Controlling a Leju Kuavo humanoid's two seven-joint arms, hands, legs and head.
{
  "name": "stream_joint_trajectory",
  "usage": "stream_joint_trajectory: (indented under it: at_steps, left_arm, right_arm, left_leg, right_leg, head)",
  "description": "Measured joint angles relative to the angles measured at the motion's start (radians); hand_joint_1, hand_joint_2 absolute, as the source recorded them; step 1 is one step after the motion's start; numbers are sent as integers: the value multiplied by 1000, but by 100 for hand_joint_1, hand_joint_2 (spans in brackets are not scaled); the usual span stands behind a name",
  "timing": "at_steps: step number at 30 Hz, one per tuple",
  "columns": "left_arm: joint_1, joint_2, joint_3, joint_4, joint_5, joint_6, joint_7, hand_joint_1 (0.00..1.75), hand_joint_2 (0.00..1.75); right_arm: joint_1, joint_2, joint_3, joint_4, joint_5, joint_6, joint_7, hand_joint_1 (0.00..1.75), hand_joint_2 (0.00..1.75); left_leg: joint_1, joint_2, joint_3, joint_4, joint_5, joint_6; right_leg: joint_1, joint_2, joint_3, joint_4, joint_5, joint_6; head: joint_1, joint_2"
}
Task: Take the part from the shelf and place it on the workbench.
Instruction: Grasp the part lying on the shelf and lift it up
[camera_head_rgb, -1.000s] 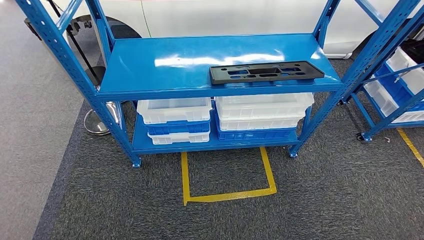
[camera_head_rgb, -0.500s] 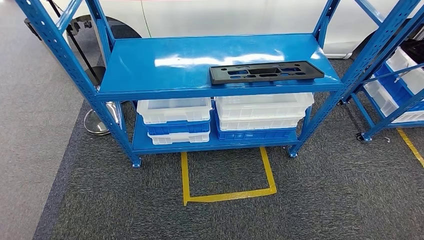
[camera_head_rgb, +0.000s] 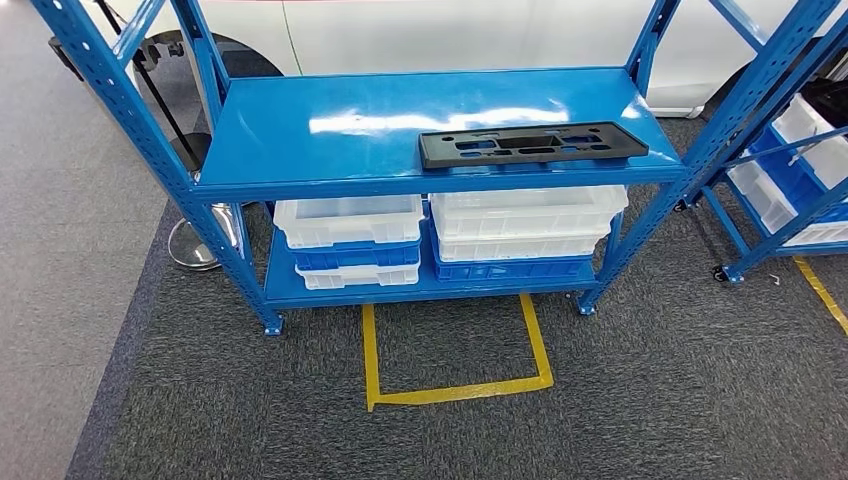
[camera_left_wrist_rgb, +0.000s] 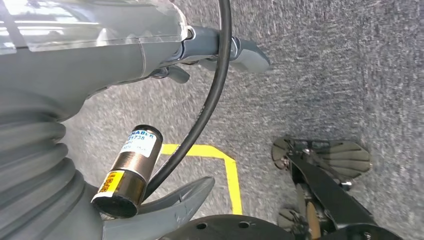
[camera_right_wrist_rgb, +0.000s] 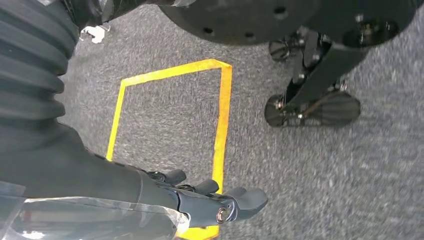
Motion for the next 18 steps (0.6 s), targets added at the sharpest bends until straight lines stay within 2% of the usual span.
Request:
stream_joint_trajectory:
  at_steps: [4, 18]
  left_arm:
    - [12, 11, -27, -15, 53, -13, -9, 0, 175]
    - [19, 20, -53, -28, 60, -17, -11, 0, 175]
  right_arm:
    - [12, -5, 33, -14, -15, 21, -11, 0, 175]
    - [20, -11, 68, -29, -18, 26, -11, 0, 175]
  left_leg:
    - [0, 0, 0, 0, 0, 0]
    - [0, 0, 1, 0, 0, 0]
  right_leg:
    - [0, 0, 0, 0, 0, 0]
    - [0, 0, 0, 0, 0, 0]
  head:
    - [0, 0]
    - [0, 0]
